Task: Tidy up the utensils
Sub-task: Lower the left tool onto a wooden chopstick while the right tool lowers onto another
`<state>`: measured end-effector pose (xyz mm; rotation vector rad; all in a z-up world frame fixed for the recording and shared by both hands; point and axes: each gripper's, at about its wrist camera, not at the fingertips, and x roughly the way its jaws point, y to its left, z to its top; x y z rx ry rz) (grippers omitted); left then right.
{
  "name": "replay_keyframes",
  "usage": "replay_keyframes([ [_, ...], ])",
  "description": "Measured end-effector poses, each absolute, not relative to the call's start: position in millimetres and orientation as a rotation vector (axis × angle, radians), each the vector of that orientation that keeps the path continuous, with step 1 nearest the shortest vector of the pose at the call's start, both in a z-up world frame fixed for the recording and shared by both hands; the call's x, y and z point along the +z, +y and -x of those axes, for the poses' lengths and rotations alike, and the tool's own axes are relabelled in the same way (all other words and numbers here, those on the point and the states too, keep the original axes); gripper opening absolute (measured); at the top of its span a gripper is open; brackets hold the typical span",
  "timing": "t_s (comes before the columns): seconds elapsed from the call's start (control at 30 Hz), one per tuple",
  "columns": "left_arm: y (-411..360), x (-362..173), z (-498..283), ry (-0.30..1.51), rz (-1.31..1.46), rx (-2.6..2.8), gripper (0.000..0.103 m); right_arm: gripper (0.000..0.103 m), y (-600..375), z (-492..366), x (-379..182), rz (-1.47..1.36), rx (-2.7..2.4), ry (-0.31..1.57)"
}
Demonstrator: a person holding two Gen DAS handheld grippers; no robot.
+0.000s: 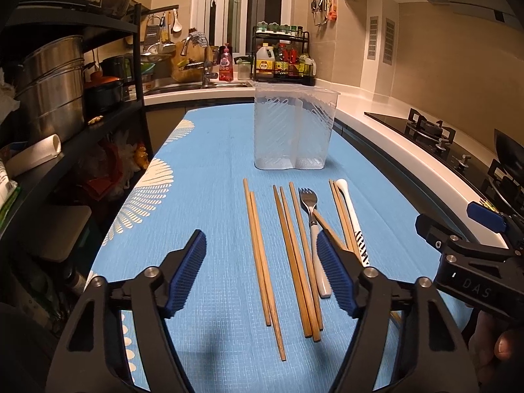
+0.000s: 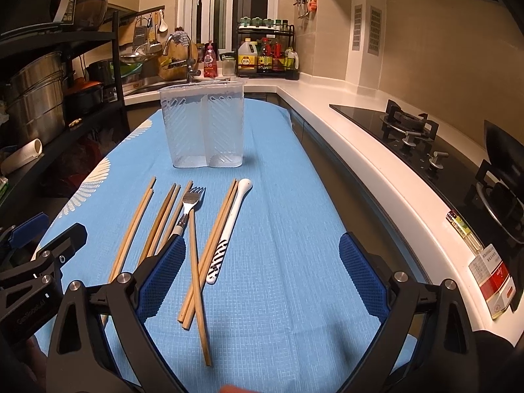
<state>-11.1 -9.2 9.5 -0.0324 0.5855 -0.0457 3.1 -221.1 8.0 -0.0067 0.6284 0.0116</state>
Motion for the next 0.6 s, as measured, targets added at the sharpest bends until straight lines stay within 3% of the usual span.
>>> replay_keyframes([
  [0.07,-6.8,11.4,9.3,0.591,0.040,-0.047,0.055,0.086,-222.3,-4.7,9.7,-0.014,0.023,0.634],
  [0.13,-6.0,12.6,6.9,0.603,0.051,-0.053,0.049,0.069,-222.7,-4.4,11.8,-0.023,0.025,0.625],
  [0.23,-6.3,16.2,1.1,0.619,0.047,-0.060,0.037,0.057,-221.5,-9.2,18.8,-0.030,0.028,0.617],
  [0.47,-10.8,37.5,-23.9,0.586,0.015,-0.085,0.024,0.042,-226.0,-39.5,50.8,-0.058,0.050,0.580],
  [0.6,-13.9,41.0,-47.8,0.566,-0.010,-0.084,0.017,0.028,-230.4,-76.1,61.5,-0.083,0.101,0.629],
])
